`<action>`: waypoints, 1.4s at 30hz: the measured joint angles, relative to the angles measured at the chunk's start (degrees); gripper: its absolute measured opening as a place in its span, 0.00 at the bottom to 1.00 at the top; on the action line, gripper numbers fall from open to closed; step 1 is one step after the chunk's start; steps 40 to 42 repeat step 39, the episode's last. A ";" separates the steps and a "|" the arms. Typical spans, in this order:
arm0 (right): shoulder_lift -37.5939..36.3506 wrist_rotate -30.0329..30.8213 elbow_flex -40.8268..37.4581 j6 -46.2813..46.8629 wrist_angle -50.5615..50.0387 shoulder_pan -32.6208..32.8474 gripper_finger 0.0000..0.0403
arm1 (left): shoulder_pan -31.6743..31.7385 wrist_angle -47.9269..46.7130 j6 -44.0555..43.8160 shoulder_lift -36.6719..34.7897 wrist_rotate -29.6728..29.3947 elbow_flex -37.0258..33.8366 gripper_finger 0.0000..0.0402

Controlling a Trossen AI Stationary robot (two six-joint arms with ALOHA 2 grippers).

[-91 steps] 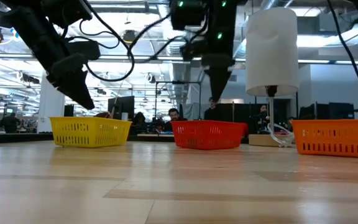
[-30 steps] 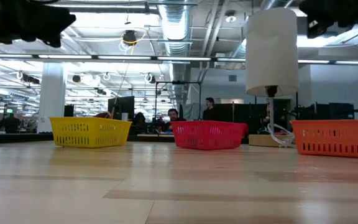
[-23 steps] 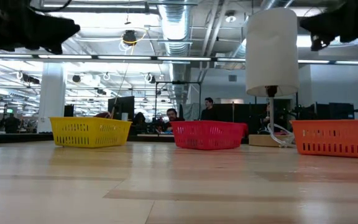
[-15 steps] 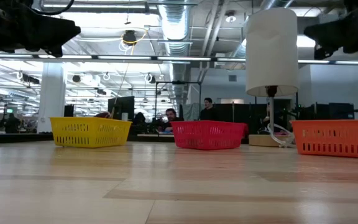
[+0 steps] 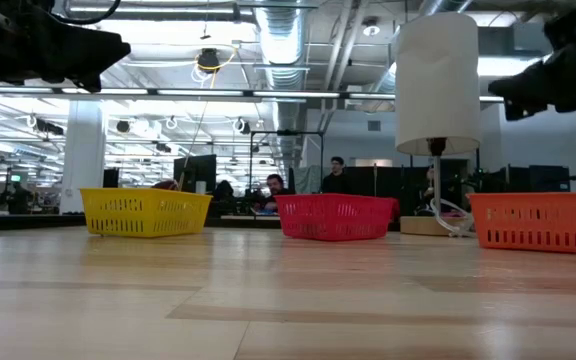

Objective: Pick & Place Office items
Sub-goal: Return to Home Position

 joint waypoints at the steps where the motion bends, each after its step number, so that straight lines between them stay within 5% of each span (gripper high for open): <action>1: 0.00 0.00 0.00 1.09 -1.13 0.00 0.00 | 0.00 0.03 0.00 0.01 0.02 0.00 0.26; 42: 0.00 -0.04 0.04 -0.36 -2.08 0.07 0.00 | 0.00 0.39 0.07 0.13 0.00 0.00 0.26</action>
